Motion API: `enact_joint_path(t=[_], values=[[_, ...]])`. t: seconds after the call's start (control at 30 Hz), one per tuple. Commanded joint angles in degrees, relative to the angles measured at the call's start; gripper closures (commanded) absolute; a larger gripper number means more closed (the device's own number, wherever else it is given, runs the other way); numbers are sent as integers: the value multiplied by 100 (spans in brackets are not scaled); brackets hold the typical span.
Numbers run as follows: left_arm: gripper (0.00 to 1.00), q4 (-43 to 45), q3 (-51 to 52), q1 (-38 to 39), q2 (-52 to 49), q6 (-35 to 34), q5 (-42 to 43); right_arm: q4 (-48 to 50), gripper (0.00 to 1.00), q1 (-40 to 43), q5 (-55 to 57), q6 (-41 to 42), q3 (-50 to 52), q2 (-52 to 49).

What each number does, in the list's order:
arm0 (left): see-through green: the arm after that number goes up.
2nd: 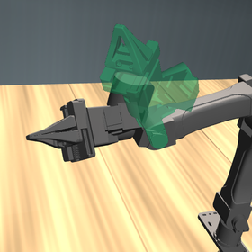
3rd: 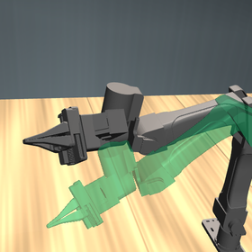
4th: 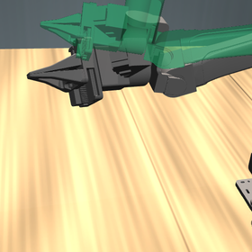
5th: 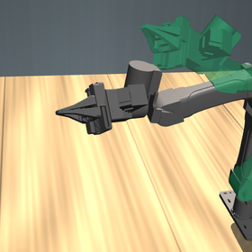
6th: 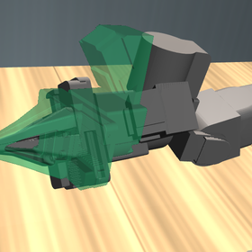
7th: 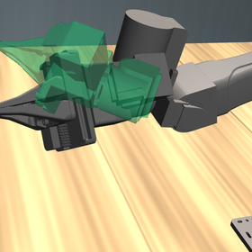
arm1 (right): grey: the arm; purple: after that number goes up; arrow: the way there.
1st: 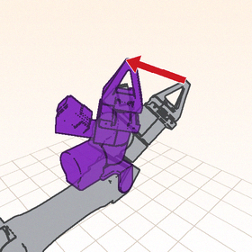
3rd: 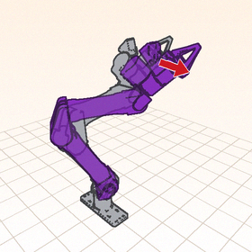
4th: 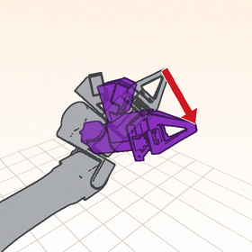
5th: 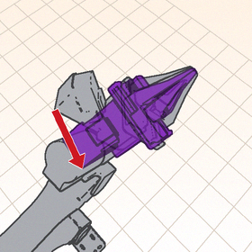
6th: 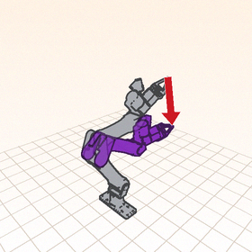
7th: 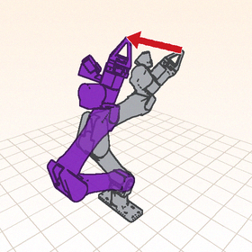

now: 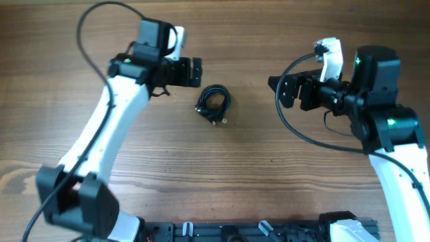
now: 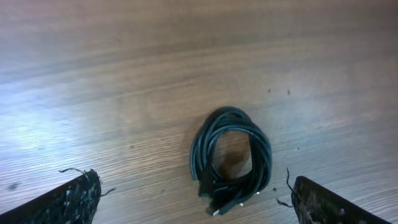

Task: Untangle cables
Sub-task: 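Reach the left gripper to the black cable bundle and grasp it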

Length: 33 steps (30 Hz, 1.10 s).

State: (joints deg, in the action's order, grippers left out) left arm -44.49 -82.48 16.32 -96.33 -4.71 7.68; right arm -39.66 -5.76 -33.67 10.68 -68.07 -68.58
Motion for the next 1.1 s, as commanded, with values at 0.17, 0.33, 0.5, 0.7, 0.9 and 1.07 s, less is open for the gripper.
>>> enact_joint_path(t=[0.17, 0.33, 0.5, 0.7, 0.9, 1.07], values=[[0, 380, -105, 149, -1110, 129, 466, 59, 0, -17, -205, 286, -122, -520], [0, 468, -105, 284, -1537, 155, 317, 39, 0, -17, -203, 282, -120, -695], [0, 487, -105, 468, -1836, 297, 319, 61, 0, -17, -199, 284, -120, -734], [0, 769, -105, 581, -2079, 295, 317, 55, 0, -17, -179, 284, -118, -741], [0, 955, -105, 581, -2107, 299, 317, 57, 0, -17, -179, 284, -118, -748], [7, 920, 28, 581, -2114, 302, -162, 55, 0, -17, -179, 286, -118, -772]])
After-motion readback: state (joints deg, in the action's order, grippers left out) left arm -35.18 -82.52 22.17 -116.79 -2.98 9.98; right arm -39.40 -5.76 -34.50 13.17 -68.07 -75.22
